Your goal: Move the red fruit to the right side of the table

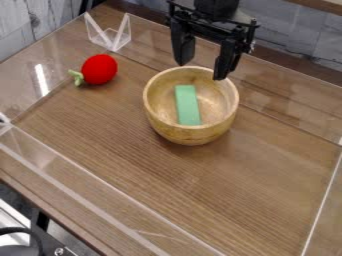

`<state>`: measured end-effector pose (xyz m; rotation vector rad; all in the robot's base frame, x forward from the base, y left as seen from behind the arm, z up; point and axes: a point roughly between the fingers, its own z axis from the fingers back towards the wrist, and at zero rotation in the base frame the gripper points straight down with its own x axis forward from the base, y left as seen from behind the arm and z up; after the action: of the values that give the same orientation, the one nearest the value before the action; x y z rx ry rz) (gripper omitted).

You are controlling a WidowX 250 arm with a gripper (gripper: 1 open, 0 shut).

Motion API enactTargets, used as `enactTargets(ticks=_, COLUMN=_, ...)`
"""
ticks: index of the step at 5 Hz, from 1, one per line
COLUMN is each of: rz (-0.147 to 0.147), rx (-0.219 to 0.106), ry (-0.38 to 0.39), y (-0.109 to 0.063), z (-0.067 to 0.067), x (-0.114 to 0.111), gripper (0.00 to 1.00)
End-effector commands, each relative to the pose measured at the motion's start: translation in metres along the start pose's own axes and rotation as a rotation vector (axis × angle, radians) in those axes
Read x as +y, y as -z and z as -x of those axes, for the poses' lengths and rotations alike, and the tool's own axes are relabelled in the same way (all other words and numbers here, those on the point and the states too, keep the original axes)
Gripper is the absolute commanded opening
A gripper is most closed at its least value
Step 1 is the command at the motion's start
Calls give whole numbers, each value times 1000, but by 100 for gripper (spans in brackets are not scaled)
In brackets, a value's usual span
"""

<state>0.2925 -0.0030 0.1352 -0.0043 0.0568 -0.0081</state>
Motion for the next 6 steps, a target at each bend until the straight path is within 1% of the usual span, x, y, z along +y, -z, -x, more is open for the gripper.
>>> enactTargets(ticks=1, rz=4, rx=26, ry=-9, y=9, z=2, x=7, gripper=100)
enactTargets(ticks=2, rz=7, rx=30, ry=-38, y=14, z=4, x=29, gripper=100)
enactTargets(ticks=3, rz=0, rx=5, ry=-73, y=13, z=8, x=68, gripper=100)
enactTargets(ticks=4, rz=-12, rx=-14, ry=-93, y=15, z=10, x=110, gripper=100)
enactTargets(ticks=5, rz=-18, rx=-26, ry=-116, y=21, z=2, x=143, gripper=100)
enactTargets(ticks=6, rz=-23, rx=-31, ry=-137, y=30, z=-7, x=162, gripper=100)
